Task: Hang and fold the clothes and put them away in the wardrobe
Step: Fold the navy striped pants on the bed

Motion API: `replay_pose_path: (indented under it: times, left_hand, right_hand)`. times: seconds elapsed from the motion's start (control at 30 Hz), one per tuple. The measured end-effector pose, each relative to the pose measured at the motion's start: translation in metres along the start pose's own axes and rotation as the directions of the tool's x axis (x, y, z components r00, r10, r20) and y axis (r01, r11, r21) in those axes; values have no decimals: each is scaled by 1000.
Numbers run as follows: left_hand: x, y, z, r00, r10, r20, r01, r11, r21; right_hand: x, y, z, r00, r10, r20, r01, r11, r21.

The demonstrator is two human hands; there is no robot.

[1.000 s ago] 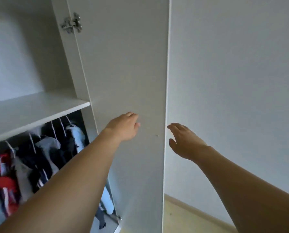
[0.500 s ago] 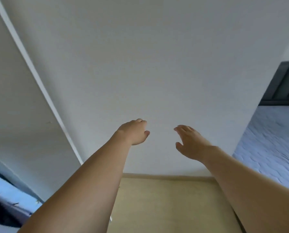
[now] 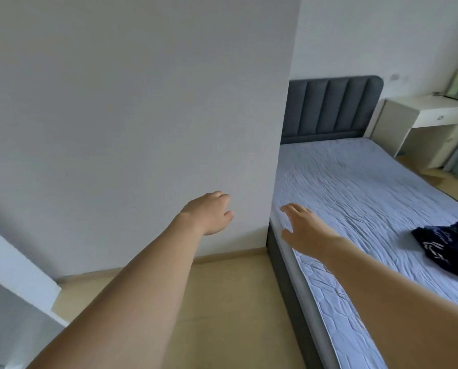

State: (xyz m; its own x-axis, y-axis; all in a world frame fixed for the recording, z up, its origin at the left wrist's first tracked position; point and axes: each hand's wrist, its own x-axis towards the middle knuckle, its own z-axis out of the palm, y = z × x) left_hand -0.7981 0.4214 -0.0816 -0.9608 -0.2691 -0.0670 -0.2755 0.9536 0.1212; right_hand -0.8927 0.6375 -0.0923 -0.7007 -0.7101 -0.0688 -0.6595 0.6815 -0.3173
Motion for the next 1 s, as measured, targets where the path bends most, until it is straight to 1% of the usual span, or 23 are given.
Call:
replay_pose_path:
  times: [0.1,0.17,0.23,0.33,0.37,0.43,0.5,0.53,0.63,0.67,0.77,0.87,0.97,1.0]
  left_hand:
    - [22,44,20,1000,-9,17,10,1000,-15]
    - [44,74,35,998,10,55,-9,1000,-15]
    - [67,106,50,996,45,77,-44,999,-14]
    - [94,178,75,989,82,125,-77,996,-41]
    - [100,203,83,985,92,147,-88,995,-37]
    - [114,247,95,984,101,147,-95,995,-42]
    - [127,299,105,989,70,127,-64,997,-51]
    - [132,321,109,991,56,121,-49,997,-58]
    - [150,409,124,990,47,132,-36,996,-87]
    - [153,420,128,989,48,142,-34,995,-99]
    - [170,485,142,982,58,180,-37,993,-114]
    - [198,546,154,973,95,212,-72,991,-113]
    - [230,602,170,966,124,229,-104,990,-99]
    - [242,628,176,963,122,240,-99,989,-106]
  right_hand:
    - [-4,49,-7,999,40,-10,-40,999,25]
    - [-7,80,-7,998,66,-17,-65,997,37]
    - [-13,115,-3,998,63,6,-63,998,19]
    - [-30,193,-10,992,117,49,-116,993,-6]
    - [-36,220,-15,988,143,52,-144,990,2]
    - [-45,270,-25,983,178,40,-178,984,3]
    - [-60,322,-36,983,180,25,-181,983,30]
    - [-66,345,-40,984,174,38,-176,984,34]
    - [-100,432,-61,980,161,116,-160,987,-25]
    - [-104,445,-61,977,163,135,-160,987,-35]
    - [-123,509,-85,959,219,178,-223,975,1]
    - [-132,570,-100,956,258,143,-263,965,20]
    - [-145,628,-103,947,279,158,-285,958,18]
    - [-149,657,-106,945,284,162,-291,957,16]
